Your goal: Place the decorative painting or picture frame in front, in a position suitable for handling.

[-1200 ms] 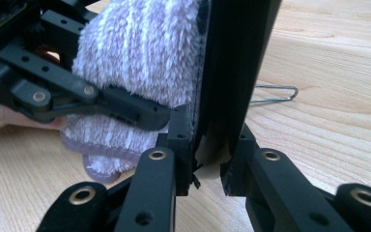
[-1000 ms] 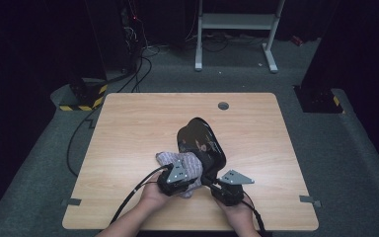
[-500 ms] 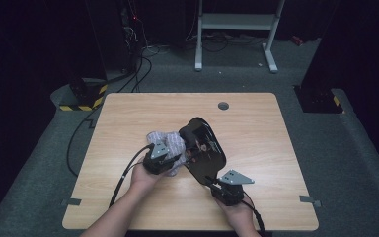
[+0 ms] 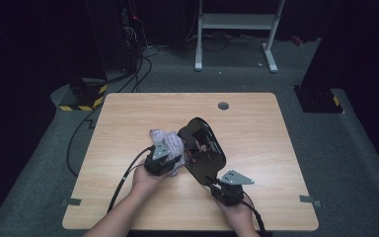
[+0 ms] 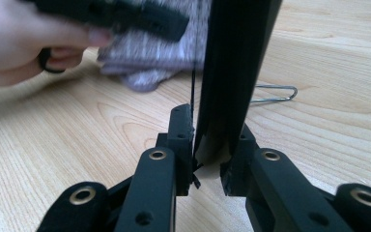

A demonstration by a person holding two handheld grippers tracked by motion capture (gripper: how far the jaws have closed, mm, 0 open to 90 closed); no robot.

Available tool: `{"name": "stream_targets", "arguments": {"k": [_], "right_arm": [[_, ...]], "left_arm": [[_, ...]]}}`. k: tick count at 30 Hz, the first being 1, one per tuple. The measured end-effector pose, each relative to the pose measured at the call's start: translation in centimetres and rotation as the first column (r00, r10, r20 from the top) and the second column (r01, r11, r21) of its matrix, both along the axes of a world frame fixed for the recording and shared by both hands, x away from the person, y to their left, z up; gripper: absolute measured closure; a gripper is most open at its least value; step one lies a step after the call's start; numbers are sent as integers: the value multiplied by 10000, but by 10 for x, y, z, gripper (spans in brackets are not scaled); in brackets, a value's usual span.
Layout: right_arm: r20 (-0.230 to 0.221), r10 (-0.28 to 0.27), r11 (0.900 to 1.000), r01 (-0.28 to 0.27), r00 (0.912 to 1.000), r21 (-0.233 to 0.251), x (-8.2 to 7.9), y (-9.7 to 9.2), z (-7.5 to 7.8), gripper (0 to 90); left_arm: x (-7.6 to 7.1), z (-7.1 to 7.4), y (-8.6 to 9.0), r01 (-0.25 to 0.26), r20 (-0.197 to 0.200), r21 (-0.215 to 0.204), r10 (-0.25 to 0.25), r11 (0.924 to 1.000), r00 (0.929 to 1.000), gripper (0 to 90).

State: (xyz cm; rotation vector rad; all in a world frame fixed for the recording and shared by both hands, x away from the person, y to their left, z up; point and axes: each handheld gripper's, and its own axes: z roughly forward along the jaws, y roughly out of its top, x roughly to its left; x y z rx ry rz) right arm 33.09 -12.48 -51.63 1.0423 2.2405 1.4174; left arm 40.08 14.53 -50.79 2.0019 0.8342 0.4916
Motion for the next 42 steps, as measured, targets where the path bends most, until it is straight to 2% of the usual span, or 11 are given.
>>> {"name": "stream_targets", "arguments": {"k": [3,5,7,10,14,17,20,23,28,31,42], "right_arm": [[-13,-31,10000,31,10000,8,0,0,0,779],[-26,-31,10000,31,10000,13,0,0,0,779],[-32,-29,10000,30,10000,21,0,0,0,778],[-13,-36,10000,36,10000,12,0,0,0,775],[8,31,10000,-31,10000,95,0,-1,0,748],[54,-10,9998,9,10000,210,-1,-1,1,724],[82,-54,9994,51,10000,354,-2,0,2,688],[197,-94,9994,87,9998,345,-2,1,3,638],[146,-189,9988,182,9997,446,-1,0,4,583],[224,-281,9981,268,9994,562,-2,-1,6,542],[1128,-522,9942,410,9922,993,-5,-12,38,521]], "left_arm": [[-13,-3,-10,707,23,214,-708,9973,9975,709],[-20,-1,-12,955,80,150,-956,9953,9954,709],[-25,4,-10,995,175,-65,-994,9950,9949,708],[-35,13,1,899,553,-394,-877,9952,9946,707],[-47,15,18,720,955,-741,-648,9947,9933,707],[-47,14,30,622,812,-833,-554,9946,9952,706],[-47,12,39,439,664,-1215,-361,9916,9971,706],[-46,12,39,458,677,-1243,-375,9912,9970,701],[-47,12,38,504,795,-1136,-415,9922,9960,698],[-47,13,39,483,844,-1251,-379,9910,9957,696],[-48,12,35,659,792,-1172,-568,9909,9952,695]]}}
